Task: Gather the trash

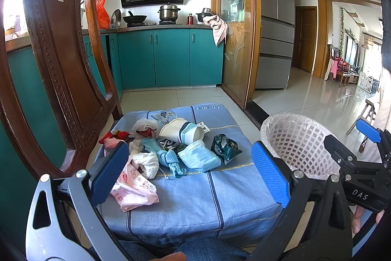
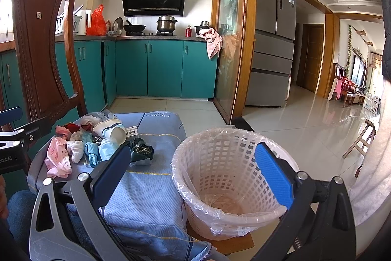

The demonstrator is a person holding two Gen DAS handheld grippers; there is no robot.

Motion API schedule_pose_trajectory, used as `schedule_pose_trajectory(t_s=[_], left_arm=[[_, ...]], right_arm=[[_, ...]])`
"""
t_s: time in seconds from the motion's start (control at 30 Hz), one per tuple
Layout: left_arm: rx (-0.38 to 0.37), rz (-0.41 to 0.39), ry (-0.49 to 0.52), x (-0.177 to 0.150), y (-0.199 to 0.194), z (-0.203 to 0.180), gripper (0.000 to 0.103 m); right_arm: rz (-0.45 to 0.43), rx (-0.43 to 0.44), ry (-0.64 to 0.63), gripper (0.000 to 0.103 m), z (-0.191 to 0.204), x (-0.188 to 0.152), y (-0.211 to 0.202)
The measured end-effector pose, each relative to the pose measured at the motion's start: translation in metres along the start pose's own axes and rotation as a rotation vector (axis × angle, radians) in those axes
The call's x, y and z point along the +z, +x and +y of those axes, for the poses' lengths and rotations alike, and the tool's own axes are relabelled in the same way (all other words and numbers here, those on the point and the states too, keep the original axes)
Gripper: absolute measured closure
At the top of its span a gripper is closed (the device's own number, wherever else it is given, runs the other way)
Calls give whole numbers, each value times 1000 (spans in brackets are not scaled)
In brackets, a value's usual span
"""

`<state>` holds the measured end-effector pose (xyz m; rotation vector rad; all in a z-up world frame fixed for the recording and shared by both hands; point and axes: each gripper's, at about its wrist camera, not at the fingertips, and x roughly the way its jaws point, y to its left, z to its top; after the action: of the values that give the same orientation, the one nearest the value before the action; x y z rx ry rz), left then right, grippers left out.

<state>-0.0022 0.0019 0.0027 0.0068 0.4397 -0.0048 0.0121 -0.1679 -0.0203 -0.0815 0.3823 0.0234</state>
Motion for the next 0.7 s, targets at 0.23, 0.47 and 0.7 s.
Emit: schedule_pose_trajectory(t_s=[0.23, 0.47, 0.7], left_arm=[[0, 1, -1, -2, 3, -1, 3], [-2, 5, -3, -2, 3, 1, 3], [2, 6, -7, -10, 8, 2, 3]], right_arm=[[-1, 1, 0, 3, 0, 0, 0], [0, 0, 1, 3, -1, 0, 0], [1, 1, -2, 3, -1, 2, -1]])
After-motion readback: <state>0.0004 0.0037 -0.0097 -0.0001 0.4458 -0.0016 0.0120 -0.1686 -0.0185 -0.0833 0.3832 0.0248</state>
